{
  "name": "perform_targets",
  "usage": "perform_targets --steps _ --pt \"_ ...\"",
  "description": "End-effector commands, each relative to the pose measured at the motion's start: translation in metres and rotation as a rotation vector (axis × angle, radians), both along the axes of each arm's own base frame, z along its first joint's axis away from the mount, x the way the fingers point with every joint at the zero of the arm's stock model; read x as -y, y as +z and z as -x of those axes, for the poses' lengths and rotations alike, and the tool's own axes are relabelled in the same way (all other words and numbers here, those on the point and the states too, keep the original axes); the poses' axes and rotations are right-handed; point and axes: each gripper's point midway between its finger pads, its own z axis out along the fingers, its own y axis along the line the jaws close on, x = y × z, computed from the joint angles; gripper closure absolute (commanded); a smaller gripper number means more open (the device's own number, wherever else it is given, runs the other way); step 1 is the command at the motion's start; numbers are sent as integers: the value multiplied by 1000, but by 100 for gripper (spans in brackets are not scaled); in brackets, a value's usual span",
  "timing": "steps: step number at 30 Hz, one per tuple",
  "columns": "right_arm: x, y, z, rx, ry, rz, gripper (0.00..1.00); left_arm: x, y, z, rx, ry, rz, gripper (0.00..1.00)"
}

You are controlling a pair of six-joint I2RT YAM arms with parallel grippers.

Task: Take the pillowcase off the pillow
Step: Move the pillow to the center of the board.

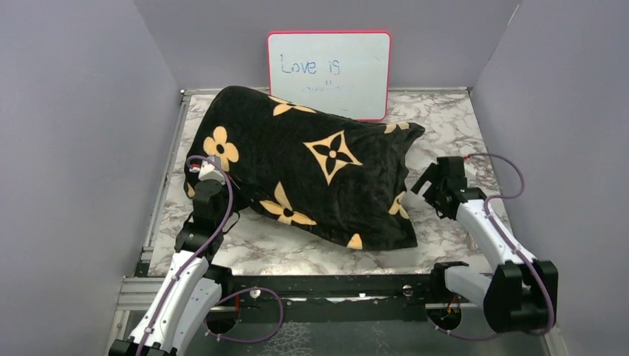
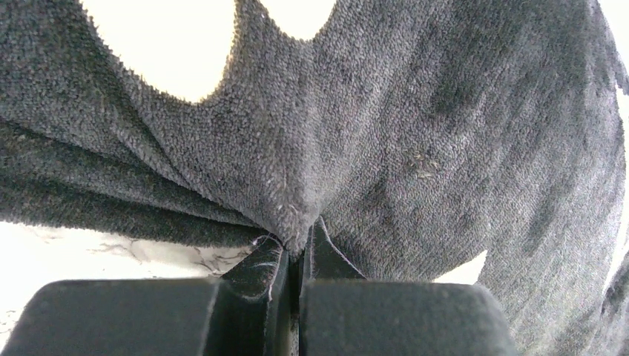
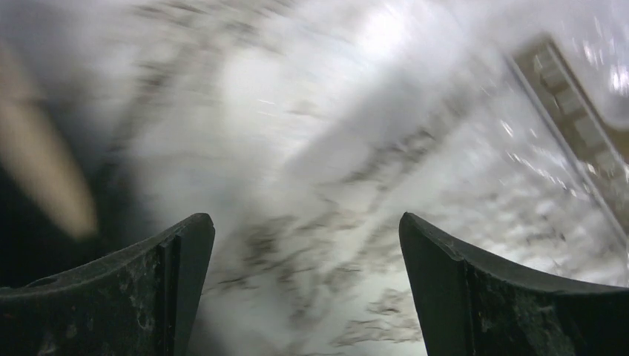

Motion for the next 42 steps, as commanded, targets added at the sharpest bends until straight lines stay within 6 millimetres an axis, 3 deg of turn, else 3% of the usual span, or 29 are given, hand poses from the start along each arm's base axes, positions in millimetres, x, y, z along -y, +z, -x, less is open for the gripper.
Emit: perform_targets --steps 1,5,8,14,21,22,24,26,29,30,32,37,39,42 --pt "3 -58 22 -158 -122 -130 0 -13 24 -1 35 48 -58 100" --pt "22 -79 29 -249 -200 -68 0 -11 32 -3 44 41 -55 100" --pt "40 -89 31 -270 -278 -115 0 -11 38 -4 57 36 -61 100" --pt "90 -97 50 -306 -479 -122 0 -9 46 -5 66 29 -60 100" --pt "120 -79 68 -283 -644 -33 0 -7 48 -6 71 6 -76 100" --pt "121 -74 66 -268 -643 -31 0 -7 48 -5 70 2 -84 100" --pt "116 -57 41 -179 -491 -41 0 -8 49 -4 71 -4 -98 100" --pt "94 -26 8 15 -212 -65 0 -5 50 -3 74 -21 -95 100" --pt "21 42 -21 391 201 -251 0 -1 55 0 89 -46 -84 100" --pt "-4 61 -21 444 309 -346 2 0 57 0 95 -53 -81 100" --pt "-35 90 -19 463 441 -447 6 2 62 1 106 -65 -78 100" --pt "-92 170 -12 580 798 -236 5 9 77 1 128 -117 -85 100" --pt "-132 186 -5 616 964 -215 6 13 82 1 133 -137 -77 100" --pt "-209 172 5 588 1157 -74 6 19 93 2 152 -176 -69 100"
